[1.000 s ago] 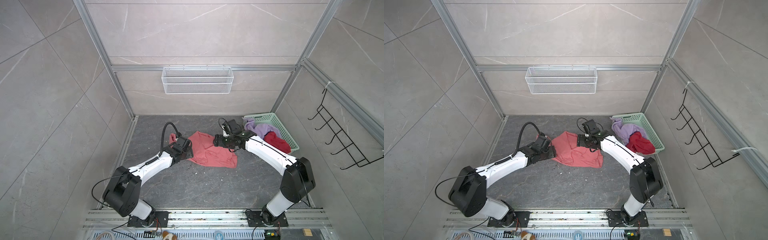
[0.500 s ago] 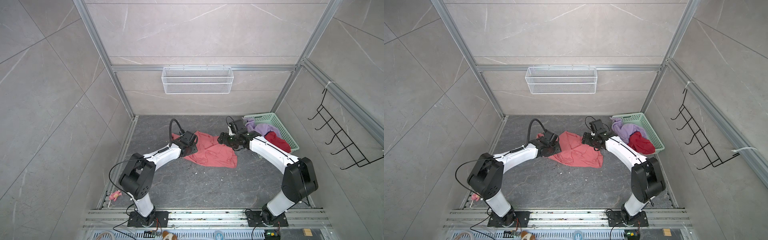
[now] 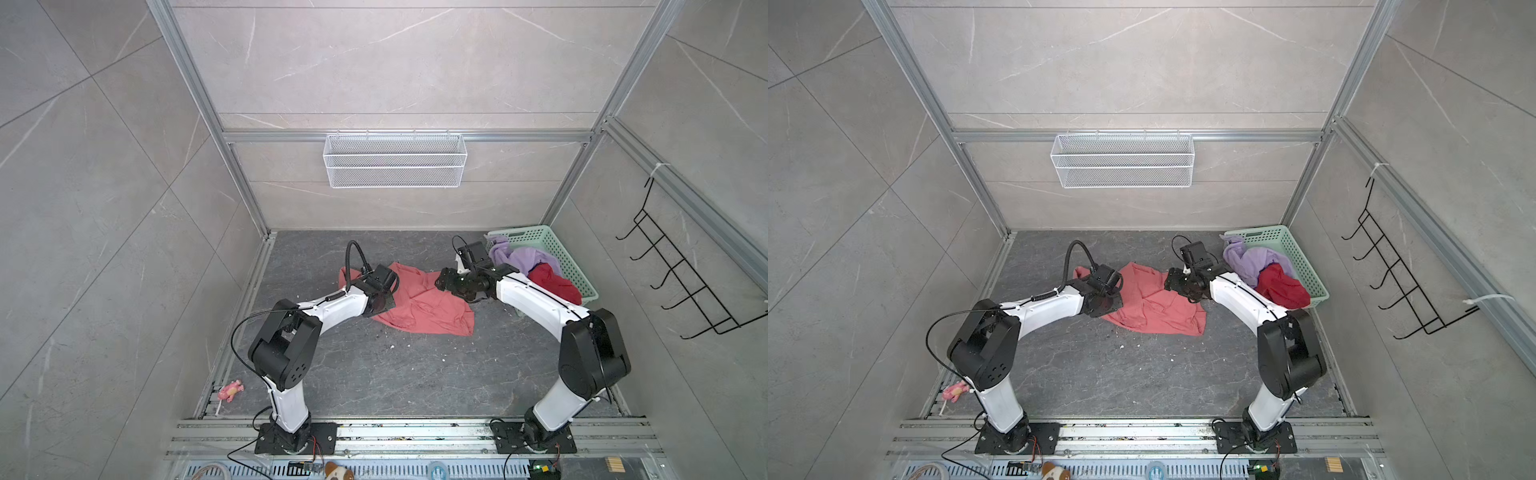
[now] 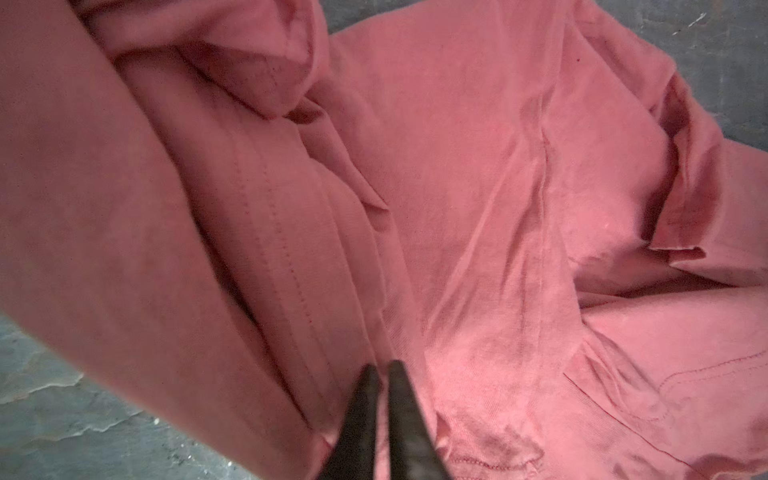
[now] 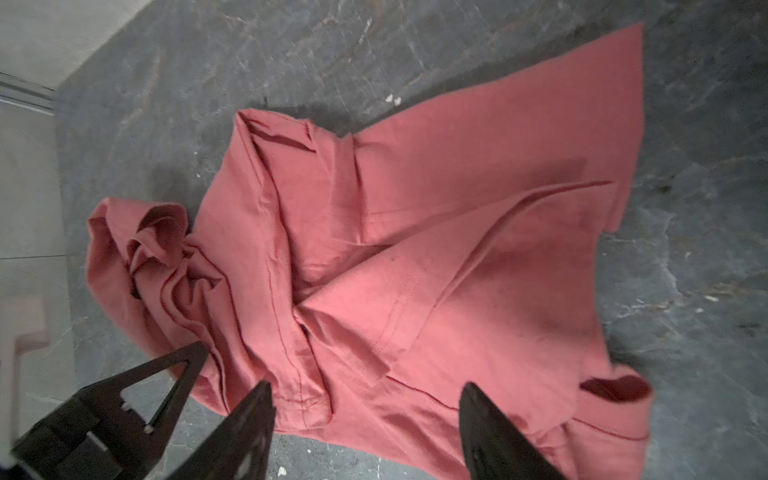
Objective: Fold and stack the t-shirts
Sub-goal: 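Lower both grippers onto the pink t-shirt and pinch its edges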
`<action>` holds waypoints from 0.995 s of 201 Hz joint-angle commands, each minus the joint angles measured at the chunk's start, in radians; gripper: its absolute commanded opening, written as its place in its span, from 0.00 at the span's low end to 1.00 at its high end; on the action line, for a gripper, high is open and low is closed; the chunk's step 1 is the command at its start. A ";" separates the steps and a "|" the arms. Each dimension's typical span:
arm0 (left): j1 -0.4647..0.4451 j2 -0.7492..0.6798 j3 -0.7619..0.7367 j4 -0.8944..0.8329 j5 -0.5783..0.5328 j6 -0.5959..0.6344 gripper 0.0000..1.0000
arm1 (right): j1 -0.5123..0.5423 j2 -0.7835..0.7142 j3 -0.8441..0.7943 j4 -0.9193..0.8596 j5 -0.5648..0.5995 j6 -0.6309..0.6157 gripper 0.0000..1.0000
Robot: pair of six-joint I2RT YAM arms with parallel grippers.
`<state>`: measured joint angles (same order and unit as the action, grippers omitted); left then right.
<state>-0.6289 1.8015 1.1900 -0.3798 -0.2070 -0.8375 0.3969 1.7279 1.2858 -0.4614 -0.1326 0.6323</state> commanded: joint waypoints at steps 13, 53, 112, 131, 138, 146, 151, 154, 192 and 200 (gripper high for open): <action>-0.005 -0.093 -0.059 0.041 -0.049 -0.013 0.00 | -0.015 0.071 0.089 -0.056 0.089 -0.011 0.67; -0.003 -0.187 -0.121 0.081 -0.070 0.003 0.00 | -0.049 0.118 0.111 -0.075 0.106 0.038 0.64; -0.003 -0.262 -0.153 0.118 -0.083 0.022 0.00 | -0.062 0.226 0.177 -0.066 0.088 0.064 0.62; -0.003 -0.289 -0.166 0.128 -0.087 0.027 0.00 | -0.065 0.264 0.200 -0.065 0.086 0.077 0.58; -0.003 -0.300 -0.173 0.134 -0.089 0.025 0.00 | -0.066 0.279 0.211 -0.069 0.084 0.082 0.52; -0.003 -0.312 -0.181 0.141 -0.091 0.025 0.00 | -0.068 0.295 0.221 -0.069 0.083 0.086 0.47; -0.003 -0.318 -0.184 0.142 -0.091 0.029 0.00 | -0.068 0.304 0.228 -0.070 0.083 0.088 0.44; -0.003 -0.321 -0.185 0.141 -0.093 0.030 0.00 | -0.069 0.309 0.231 -0.072 0.084 0.091 0.41; -0.003 -0.305 -0.161 0.107 -0.066 0.039 0.00 | -0.072 0.333 0.241 -0.079 0.081 0.103 0.12; -0.005 -0.289 -0.144 0.085 -0.066 0.041 0.11 | -0.072 0.331 0.234 -0.078 0.084 0.104 0.01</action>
<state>-0.6296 1.5059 1.0042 -0.2672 -0.2680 -0.8238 0.3275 2.0449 1.5036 -0.5117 -0.0490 0.7265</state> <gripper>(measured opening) 0.049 0.149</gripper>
